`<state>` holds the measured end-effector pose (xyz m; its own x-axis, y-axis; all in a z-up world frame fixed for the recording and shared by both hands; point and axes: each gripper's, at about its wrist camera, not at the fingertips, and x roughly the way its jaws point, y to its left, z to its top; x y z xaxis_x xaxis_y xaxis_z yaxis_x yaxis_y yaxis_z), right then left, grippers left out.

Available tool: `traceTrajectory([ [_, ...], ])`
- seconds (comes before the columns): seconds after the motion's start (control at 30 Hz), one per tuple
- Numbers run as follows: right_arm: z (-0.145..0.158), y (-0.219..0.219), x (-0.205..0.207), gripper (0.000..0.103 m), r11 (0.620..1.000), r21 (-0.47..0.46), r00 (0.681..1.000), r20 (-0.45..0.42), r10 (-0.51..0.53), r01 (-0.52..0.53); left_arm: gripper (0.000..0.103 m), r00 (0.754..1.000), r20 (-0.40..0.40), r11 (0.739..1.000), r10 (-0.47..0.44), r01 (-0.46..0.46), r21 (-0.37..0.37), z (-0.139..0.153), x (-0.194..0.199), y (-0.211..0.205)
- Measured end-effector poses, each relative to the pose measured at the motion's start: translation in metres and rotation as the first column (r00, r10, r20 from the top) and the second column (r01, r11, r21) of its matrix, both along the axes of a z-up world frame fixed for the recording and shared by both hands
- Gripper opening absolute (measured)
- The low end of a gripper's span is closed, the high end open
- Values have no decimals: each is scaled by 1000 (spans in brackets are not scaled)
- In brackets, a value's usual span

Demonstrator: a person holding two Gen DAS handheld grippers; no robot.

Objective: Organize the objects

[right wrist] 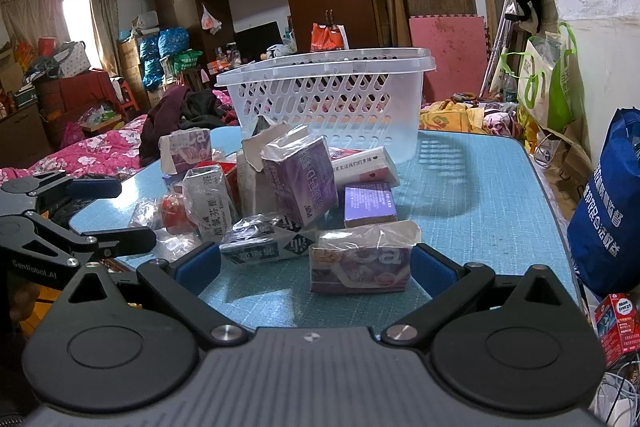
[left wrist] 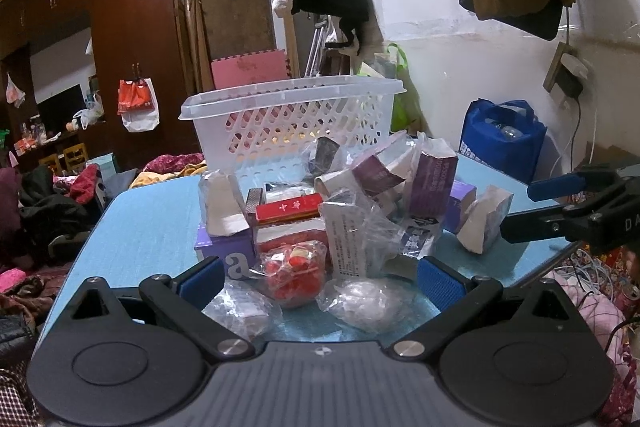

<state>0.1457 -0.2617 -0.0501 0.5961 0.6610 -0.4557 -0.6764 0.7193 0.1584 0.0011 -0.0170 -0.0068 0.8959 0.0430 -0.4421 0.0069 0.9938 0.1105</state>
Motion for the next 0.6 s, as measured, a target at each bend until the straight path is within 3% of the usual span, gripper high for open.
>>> traceTrajectory([
  [0.6, 0, 0, 0, 103, 1000, 0, 1000, 0, 2, -2, 103, 1000, 8, 1000, 7, -7, 0, 0, 0, 1],
])
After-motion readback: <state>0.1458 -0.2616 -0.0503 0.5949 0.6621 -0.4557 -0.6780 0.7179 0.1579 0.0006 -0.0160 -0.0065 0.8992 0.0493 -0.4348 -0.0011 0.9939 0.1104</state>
